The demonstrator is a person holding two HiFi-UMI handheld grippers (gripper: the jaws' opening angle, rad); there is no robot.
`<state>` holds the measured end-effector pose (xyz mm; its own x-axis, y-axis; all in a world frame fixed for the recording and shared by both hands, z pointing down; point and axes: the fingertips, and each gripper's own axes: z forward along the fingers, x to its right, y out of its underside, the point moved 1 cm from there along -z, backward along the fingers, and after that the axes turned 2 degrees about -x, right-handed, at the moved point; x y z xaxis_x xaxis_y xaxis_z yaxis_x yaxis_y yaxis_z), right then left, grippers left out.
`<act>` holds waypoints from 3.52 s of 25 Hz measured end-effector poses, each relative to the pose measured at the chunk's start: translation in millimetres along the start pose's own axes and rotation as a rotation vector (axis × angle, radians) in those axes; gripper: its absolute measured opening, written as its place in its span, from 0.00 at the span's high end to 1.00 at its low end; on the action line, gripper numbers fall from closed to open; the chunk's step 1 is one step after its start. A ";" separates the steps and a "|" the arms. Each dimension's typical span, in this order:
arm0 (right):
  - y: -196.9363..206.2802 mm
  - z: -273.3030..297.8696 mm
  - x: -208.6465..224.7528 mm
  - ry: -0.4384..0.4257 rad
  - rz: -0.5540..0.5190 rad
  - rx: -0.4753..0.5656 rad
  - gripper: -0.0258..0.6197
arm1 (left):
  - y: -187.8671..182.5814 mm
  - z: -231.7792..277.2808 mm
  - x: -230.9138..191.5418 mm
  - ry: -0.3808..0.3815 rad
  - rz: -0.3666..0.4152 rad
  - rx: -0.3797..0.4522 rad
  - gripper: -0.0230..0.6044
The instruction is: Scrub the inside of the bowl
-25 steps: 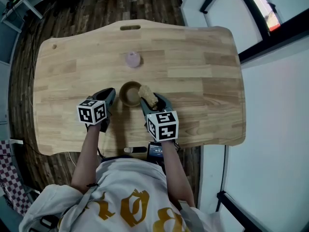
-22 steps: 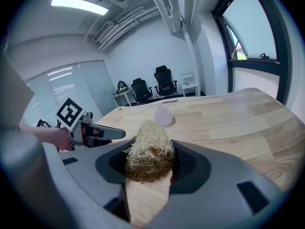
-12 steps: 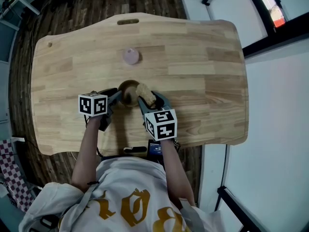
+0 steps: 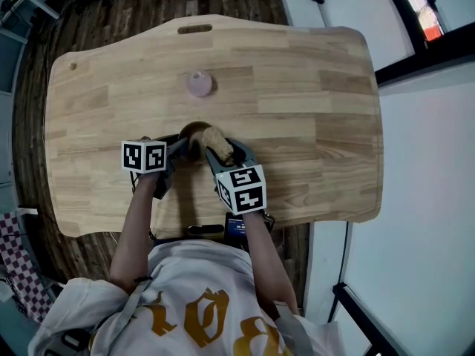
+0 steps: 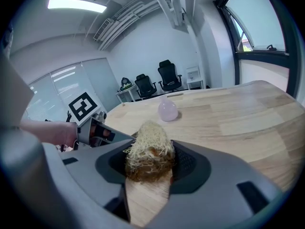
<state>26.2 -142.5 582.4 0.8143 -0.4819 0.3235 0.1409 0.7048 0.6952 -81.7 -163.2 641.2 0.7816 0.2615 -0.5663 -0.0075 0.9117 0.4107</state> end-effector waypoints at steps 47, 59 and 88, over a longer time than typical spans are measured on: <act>28.7 -44.5 -37.3 0.120 -0.163 -0.125 0.66 | 9.1 -53.5 95.6 -0.076 0.337 0.059 0.90; 34.4 -48.2 -26.7 0.155 -0.170 -0.172 0.66 | 14.5 -44.5 123.0 -0.013 0.343 0.023 0.88; 58.1 -40.0 -76.6 -0.130 -0.402 -0.384 0.66 | 12.9 -48.9 109.8 -0.028 0.311 0.016 0.88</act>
<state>-5.5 -43.8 572.4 0.5818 -0.7943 0.1749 0.6398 0.5797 0.5046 -26.5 -107.2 549.4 0.7604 0.5183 -0.3915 -0.2394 0.7839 0.5728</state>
